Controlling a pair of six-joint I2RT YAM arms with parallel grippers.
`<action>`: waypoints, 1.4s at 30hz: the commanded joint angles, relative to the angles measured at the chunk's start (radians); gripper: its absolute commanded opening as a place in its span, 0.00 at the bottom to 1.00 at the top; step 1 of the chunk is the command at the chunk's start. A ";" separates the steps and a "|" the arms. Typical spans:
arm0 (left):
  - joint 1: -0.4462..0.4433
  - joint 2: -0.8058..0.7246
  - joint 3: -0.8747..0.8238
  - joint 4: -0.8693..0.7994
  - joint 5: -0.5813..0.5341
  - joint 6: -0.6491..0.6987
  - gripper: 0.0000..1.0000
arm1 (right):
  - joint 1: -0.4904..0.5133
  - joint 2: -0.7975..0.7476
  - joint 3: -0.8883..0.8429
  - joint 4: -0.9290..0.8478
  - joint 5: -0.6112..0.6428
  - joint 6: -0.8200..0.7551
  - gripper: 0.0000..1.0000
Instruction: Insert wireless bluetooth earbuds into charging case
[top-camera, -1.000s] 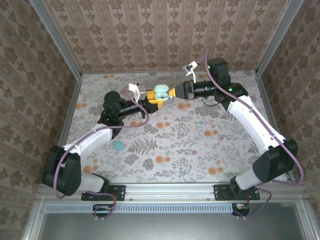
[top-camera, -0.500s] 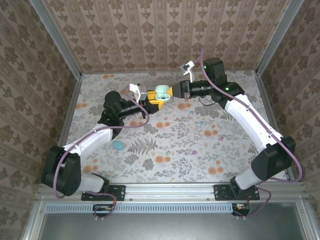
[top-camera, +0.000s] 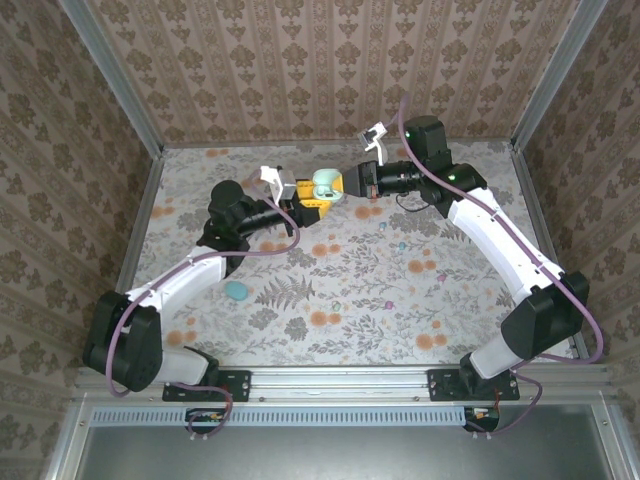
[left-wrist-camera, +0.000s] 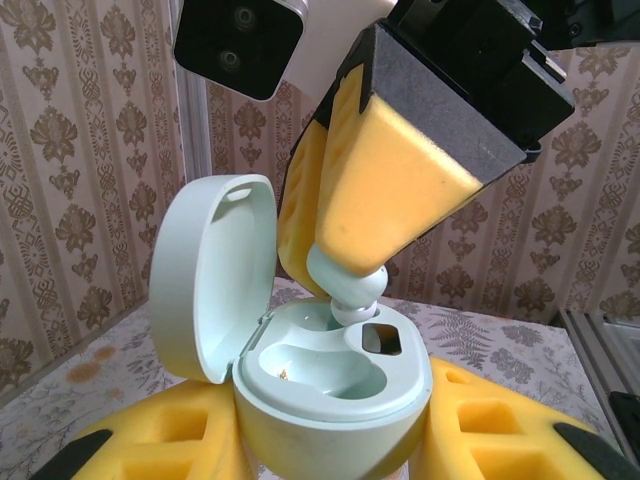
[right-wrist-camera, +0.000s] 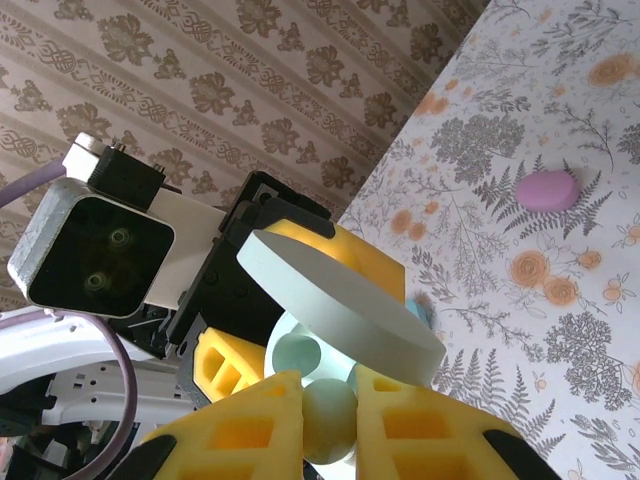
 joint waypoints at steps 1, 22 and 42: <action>-0.008 0.010 0.043 0.029 0.017 -0.013 0.34 | 0.007 0.012 0.028 -0.016 0.031 -0.019 0.17; -0.010 0.012 0.053 0.043 0.009 -0.021 0.34 | 0.006 0.019 0.064 -0.121 0.115 -0.079 0.28; -0.010 0.015 0.048 0.040 0.004 -0.016 0.34 | 0.006 -0.003 0.077 -0.103 0.135 -0.050 0.38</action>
